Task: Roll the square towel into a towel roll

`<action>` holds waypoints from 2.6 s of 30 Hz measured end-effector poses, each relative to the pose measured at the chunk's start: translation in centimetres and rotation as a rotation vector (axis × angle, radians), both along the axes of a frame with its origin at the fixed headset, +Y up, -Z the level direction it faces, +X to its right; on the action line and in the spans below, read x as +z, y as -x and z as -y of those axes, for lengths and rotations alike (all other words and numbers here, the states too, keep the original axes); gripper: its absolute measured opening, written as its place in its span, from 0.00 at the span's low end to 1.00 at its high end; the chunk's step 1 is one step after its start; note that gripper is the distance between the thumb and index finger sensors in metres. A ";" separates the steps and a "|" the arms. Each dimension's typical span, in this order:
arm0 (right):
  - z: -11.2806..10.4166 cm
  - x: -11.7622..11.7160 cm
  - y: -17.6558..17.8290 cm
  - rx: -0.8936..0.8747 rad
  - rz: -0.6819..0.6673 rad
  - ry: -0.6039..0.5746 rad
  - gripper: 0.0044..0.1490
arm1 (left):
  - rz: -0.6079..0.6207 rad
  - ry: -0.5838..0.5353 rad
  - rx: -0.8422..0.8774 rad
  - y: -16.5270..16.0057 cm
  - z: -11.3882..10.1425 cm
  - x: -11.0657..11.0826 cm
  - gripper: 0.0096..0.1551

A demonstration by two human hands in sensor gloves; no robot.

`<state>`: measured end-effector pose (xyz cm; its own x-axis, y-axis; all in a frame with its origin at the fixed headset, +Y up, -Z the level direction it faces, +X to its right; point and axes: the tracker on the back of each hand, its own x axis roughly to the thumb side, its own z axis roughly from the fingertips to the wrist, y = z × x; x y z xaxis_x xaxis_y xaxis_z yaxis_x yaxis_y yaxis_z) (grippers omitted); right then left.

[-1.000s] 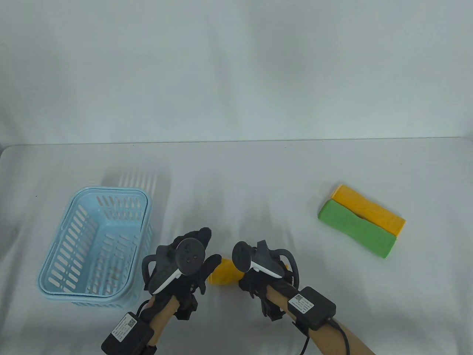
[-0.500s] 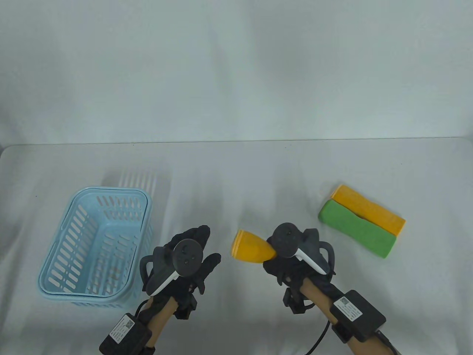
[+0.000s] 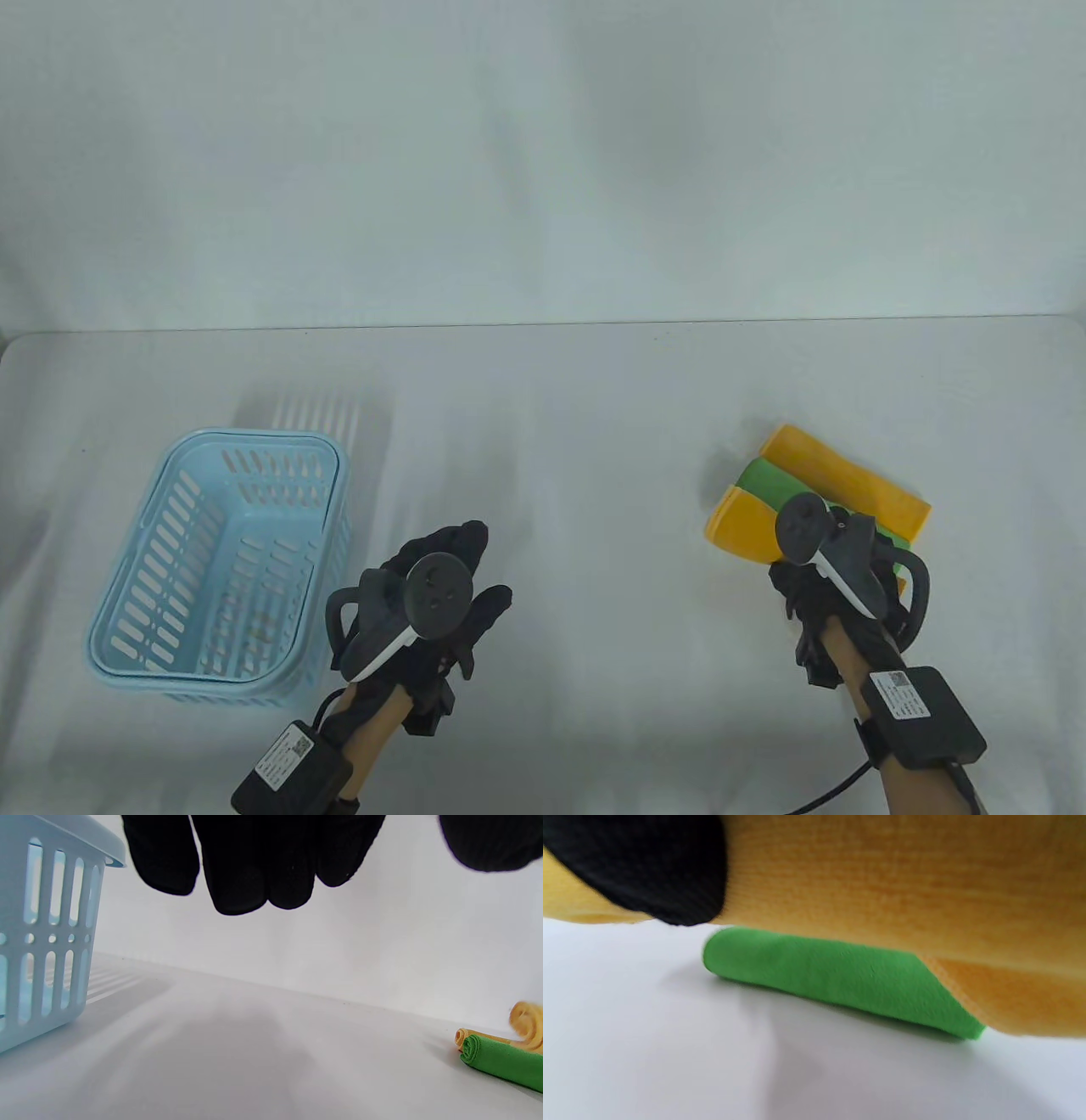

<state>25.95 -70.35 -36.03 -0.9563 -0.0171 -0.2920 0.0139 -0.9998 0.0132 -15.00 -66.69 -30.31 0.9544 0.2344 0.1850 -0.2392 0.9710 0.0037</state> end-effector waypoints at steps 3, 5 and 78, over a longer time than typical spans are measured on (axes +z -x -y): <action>2.2 -0.8 0.1 0.054 0.002 0.022 0.42 | -0.006 0.007 -0.007 0.0 0.2 -0.2 0.49; 3.3 -1.1 0.2 0.094 0.003 0.030 0.42 | -0.009 0.008 -0.008 0.1 0.2 -0.2 0.49; 0.8 3.6 13.8 -0.285 -0.349 0.021 0.57 | 0.020 -0.048 -0.162 -2.2 1.2 0.1 0.54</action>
<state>12.13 -71.11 -32.45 -0.9649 0.2584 0.0469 -0.2545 -0.9640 0.0766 -12.84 -67.93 -30.17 0.9749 0.0680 0.2119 -0.0797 0.9957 0.0473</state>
